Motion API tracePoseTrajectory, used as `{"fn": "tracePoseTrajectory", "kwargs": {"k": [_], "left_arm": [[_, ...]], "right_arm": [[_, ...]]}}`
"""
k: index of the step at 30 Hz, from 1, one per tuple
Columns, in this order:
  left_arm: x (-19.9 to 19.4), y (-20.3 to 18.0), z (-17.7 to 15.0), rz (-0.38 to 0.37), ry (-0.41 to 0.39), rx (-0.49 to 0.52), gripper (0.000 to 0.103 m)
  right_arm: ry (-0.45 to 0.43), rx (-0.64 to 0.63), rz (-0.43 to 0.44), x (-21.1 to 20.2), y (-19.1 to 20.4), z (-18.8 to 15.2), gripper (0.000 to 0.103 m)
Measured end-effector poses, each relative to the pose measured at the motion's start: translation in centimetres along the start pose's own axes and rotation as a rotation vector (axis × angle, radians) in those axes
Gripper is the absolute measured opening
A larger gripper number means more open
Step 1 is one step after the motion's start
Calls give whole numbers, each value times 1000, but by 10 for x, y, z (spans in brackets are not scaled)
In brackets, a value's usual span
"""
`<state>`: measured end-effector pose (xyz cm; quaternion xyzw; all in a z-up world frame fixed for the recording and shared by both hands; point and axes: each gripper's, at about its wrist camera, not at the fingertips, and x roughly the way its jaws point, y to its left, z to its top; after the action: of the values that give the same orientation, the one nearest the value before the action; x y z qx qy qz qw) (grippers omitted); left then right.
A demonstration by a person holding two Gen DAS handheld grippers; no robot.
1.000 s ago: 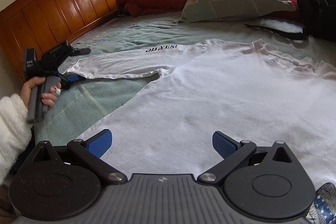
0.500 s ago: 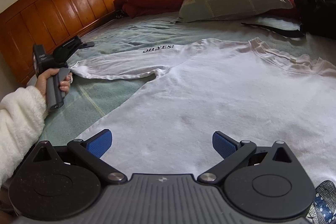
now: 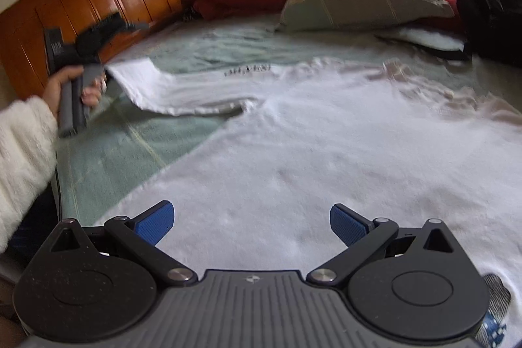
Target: Fold clothes
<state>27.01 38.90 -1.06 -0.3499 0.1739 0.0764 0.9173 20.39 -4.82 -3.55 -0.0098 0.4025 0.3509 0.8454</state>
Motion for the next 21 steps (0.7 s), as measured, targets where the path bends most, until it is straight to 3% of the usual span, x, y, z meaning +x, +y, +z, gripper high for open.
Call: {"fn": "tracePoseTrajectory", "kwargs": {"k": [6,21], "left_arm": [[2,-39,-1,-18,25,55,102],[19,-150,-15,-95,100,188,102]], "right_arm": [[47,-22,-19,-13,-6,-8,103],[34,23,-26,-51,-44,-26,103]]}}
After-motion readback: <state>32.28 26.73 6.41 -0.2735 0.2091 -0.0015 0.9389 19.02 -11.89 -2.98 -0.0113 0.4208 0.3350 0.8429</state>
